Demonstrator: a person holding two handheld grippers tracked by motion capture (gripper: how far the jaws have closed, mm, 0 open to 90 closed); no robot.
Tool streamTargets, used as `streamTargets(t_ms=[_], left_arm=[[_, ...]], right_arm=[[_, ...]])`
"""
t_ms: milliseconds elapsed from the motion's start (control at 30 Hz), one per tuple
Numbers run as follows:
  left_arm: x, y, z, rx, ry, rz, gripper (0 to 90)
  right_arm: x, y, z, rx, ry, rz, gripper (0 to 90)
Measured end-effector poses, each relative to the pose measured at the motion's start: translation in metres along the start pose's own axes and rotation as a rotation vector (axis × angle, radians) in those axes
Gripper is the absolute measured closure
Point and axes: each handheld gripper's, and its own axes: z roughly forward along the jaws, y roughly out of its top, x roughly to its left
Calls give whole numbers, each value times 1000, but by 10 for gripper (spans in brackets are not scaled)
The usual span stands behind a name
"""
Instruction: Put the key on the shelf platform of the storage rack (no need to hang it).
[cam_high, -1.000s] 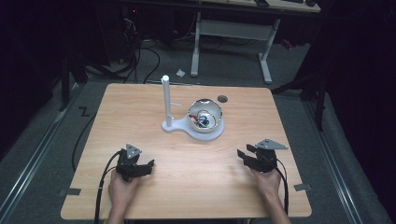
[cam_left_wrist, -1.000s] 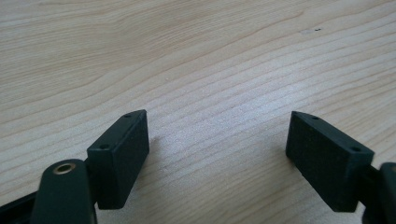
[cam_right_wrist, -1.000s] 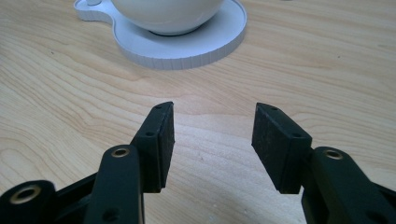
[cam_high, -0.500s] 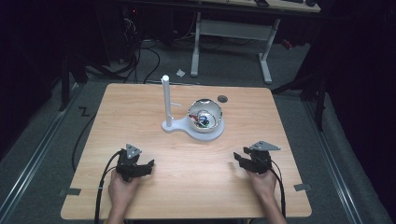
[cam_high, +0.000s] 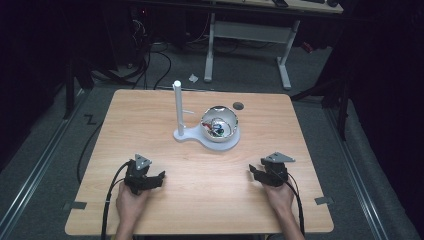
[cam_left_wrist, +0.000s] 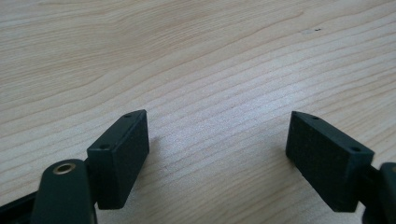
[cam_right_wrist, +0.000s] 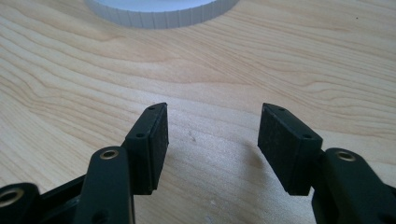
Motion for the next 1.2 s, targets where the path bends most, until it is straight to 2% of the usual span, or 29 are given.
streamTargets(t_ms=[100,433,1200], left_arm=[[0,0,0,0,0,0,219],[0,0,0,0,-1,-1,220],[0,0,0,0,3,-2,218]], right_arm=[[0,-1,2,11,-13,-8,434],[-1,0,4,42,-14,3,409],[0,0,4,43,-17,5,407]])
